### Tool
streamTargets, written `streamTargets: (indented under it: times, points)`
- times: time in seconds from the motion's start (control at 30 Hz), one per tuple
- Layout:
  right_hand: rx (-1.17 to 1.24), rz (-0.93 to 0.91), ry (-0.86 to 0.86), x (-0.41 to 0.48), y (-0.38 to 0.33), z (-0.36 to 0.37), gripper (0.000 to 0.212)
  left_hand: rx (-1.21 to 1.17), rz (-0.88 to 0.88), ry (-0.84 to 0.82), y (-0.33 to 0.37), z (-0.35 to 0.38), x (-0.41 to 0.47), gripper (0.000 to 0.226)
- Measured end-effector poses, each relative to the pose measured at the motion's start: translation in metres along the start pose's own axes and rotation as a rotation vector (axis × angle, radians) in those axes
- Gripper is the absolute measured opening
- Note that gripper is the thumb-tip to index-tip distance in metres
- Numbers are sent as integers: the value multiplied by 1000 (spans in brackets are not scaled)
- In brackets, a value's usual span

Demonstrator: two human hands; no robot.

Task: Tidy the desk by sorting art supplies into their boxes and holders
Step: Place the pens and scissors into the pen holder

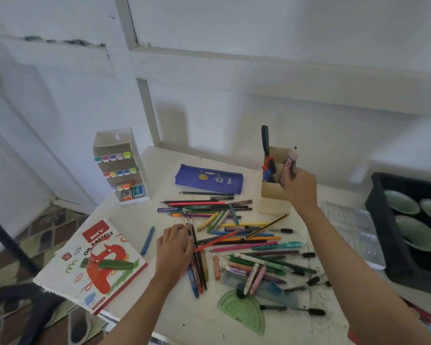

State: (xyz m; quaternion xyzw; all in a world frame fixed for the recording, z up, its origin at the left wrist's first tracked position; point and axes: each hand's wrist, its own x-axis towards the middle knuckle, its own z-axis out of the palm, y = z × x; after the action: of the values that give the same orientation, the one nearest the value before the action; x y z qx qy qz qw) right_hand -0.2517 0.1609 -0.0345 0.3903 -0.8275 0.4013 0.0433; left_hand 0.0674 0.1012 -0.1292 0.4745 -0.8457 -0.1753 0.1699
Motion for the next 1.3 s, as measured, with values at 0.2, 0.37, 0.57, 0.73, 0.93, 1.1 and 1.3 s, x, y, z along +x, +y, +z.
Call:
streamTargets:
  times: [0.2, 0.37, 0.57, 0.73, 0.93, 1.1, 1.3]
  points:
    - [-208, 120, -15, 2, -5, 7, 42, -24, 0, 7, 0, -1, 0, 46]
    - [-289, 119, 14, 1, -3, 8, 46, -44, 11, 18, 0, -2, 0, 41]
    - [-422, 133, -138, -3, 0, 19, 45, -59, 0, 18, 1, -4, -1, 37]
    - [-418, 162, -264, 3, -6, 15, 48, -58, -2, 21, 2, -5, -1, 37]
    - [-390, 281, -414, 11, -14, 13, 49, -91, -15, 1, 3, -5, -1, 54]
    - [-214, 380, -457, 14, -17, 9, 38, -213, -44, 21, -2, -4, -3, 62]
    - [-197, 192, -152, -20, -16, 2, 30, -420, -184, 95, -1, -5, -2, 32]
